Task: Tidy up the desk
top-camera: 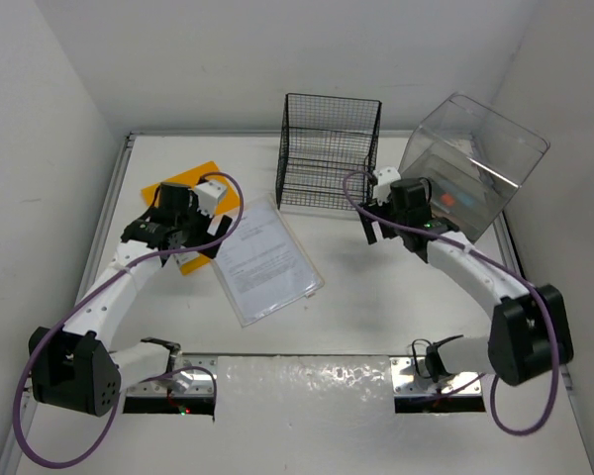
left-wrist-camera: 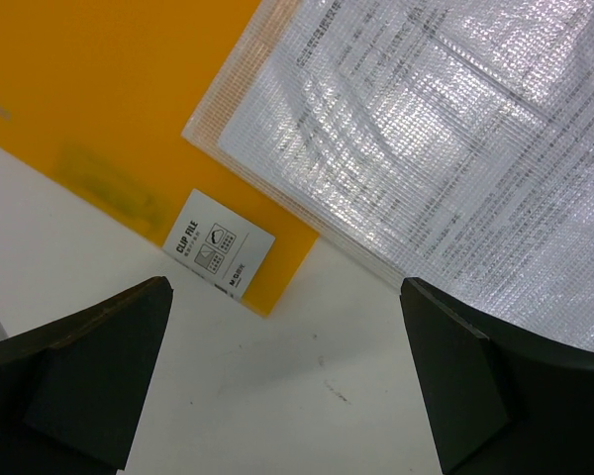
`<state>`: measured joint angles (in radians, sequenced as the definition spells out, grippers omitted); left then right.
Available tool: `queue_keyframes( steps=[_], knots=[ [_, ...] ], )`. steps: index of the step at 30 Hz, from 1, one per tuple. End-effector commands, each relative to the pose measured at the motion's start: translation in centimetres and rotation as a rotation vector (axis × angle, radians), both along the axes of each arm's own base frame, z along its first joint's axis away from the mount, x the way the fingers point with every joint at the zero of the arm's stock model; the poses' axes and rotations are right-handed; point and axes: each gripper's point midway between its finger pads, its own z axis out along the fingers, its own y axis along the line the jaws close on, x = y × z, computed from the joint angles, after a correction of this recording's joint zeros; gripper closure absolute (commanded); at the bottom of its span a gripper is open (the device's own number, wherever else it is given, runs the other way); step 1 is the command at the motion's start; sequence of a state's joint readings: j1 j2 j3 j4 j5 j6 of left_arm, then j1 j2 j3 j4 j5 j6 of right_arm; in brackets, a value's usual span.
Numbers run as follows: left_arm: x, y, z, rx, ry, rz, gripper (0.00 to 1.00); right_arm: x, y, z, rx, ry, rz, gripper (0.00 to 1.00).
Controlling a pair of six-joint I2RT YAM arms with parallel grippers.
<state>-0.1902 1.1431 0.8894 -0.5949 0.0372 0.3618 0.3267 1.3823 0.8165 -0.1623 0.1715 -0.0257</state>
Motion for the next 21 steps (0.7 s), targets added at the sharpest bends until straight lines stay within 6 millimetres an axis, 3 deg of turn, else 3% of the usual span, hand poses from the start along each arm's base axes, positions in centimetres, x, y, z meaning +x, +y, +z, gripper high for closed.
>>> queue_keyframes(
  steps=[1,4,7,9,12,13,14,15,17,19,21],
  knots=[
    [1.1,0.4,1.7,0.023,-0.057,0.012,0.00,-1.9,3.8,4.1,0.220,-0.011,0.126,0.04],
    [1.0,0.8,1.7,0.051,-0.056,0.001,0.00,-2.5,6.2,7.8,0.356,-0.111,0.232,0.01],
    [0.7,-1.0,1.3,-0.021,-0.007,-0.066,0.00,-3.1,9.3,7.6,0.496,-0.083,0.277,0.05],
    [1.0,-1.7,0.8,-0.057,0.037,-0.076,0.00,-3.2,11.2,4.9,0.469,-0.017,0.280,0.10],
    [3.0,-2.4,3.4,-0.208,-0.025,-0.102,0.00,-2.9,13.6,2.0,0.475,0.042,0.267,0.10],
    [4.0,-1.8,5.0,-0.262,-0.056,-0.081,0.00,-3.0,14.4,1.1,0.517,0.069,0.245,0.10],
    [4.8,0.4,5.9,-0.333,-0.066,0.009,0.00,-3.1,15.3,0.6,0.543,0.083,0.244,0.10],
    [5.6,0.7,6.0,-0.378,-0.043,0.027,0.00,-2.6,15.9,-0.4,0.567,0.097,0.221,0.11],
    [5.9,1.8,4.1,-0.398,0.043,0.112,0.00,-2.3,16.3,-1.6,0.549,0.109,0.192,0.12],
    [5.7,1.6,2.6,-0.408,0.088,0.112,0.00,-1.8,16.4,-3.5,0.504,0.131,0.156,0.13],
    [5.2,1.6,0.0,-0.414,0.173,0.141,0.00,-2.4,17.1,-5.0,0.472,0.178,0.160,0.14]
  ],
)
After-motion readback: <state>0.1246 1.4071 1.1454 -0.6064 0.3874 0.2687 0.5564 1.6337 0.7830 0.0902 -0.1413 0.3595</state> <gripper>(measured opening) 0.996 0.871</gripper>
